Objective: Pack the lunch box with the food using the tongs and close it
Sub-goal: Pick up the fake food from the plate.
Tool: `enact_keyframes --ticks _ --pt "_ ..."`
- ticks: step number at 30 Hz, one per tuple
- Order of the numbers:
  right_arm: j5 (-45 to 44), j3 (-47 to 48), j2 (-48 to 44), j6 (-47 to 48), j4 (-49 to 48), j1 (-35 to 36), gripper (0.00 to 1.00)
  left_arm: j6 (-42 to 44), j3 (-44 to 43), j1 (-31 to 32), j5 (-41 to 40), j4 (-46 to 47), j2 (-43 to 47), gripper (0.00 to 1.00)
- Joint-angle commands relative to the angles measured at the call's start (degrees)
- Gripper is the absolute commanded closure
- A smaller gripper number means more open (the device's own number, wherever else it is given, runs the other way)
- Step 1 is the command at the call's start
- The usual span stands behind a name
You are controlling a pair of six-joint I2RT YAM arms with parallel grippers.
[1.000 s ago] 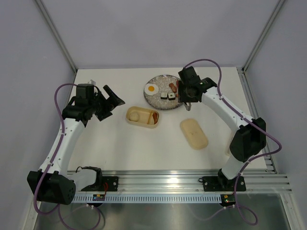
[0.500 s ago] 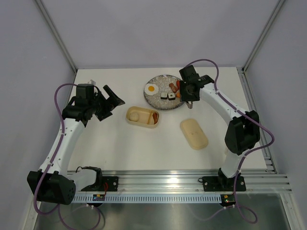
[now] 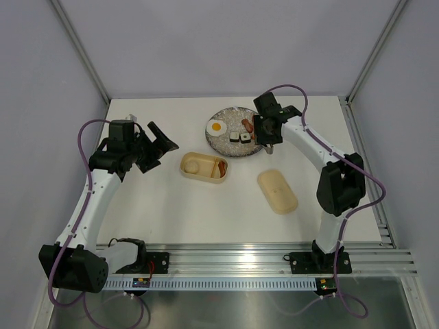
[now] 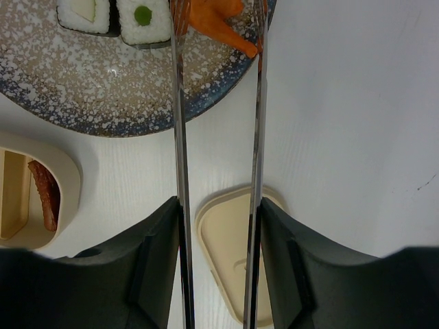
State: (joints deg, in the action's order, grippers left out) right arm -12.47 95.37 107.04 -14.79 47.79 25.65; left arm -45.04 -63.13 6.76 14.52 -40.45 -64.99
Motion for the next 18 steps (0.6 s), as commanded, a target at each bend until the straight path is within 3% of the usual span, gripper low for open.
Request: enact_keyframes --ticks 1,18 --pt "0.87 3.15 1.06 1.08 -1.47 -0.42 0.45 0.74 0.47 -0.35 0.24 1.78 0.3 0.01" --pt "2.71 6.49 6.69 1.51 -0.86 -0.42 0.44 1.09 0.47 -0.35 0.15 1.51 0.22 0.01"
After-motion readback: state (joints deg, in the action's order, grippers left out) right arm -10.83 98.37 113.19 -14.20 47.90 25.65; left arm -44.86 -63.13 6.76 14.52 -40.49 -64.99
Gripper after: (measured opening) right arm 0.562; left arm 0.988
